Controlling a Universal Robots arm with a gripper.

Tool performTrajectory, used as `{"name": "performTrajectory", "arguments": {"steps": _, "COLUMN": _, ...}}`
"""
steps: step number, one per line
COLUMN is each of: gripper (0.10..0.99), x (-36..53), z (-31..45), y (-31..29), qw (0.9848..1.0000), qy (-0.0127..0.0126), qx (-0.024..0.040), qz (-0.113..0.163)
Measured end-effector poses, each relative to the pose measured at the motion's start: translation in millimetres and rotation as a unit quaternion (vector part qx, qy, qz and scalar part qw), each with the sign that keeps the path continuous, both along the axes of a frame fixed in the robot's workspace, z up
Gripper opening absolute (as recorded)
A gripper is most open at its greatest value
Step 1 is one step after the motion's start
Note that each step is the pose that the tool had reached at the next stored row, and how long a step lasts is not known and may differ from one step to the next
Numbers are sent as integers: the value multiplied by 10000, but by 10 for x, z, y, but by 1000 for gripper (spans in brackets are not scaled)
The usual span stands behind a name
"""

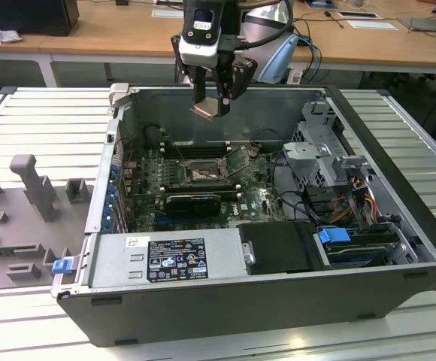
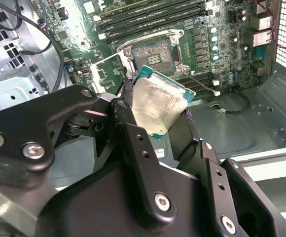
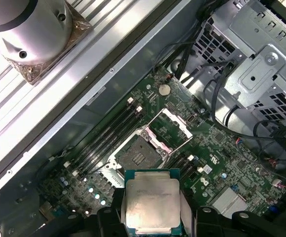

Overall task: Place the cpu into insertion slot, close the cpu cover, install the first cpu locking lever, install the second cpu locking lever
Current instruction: 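Place the cpu into insertion slot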

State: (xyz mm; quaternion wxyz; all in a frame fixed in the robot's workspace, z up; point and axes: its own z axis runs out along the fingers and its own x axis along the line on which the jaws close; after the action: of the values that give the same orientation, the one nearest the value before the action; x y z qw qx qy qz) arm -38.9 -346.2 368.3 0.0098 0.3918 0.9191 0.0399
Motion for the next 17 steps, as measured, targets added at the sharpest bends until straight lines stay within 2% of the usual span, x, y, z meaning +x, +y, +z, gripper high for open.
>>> {"name": "performTrajectory", "arguments": {"steps": 12, "gripper": 529, "x": 0, "z": 0, "y": 0, "qw": 9996, "qy": 0, "qx": 0, "qz": -273}}
{"name": "performTrajectory", "arguments": {"steps": 17, "gripper": 529, "x": 0, "z": 0, "y": 0, "qw": 9990, "qy": 0, "qx": 0, "qz": -440}}
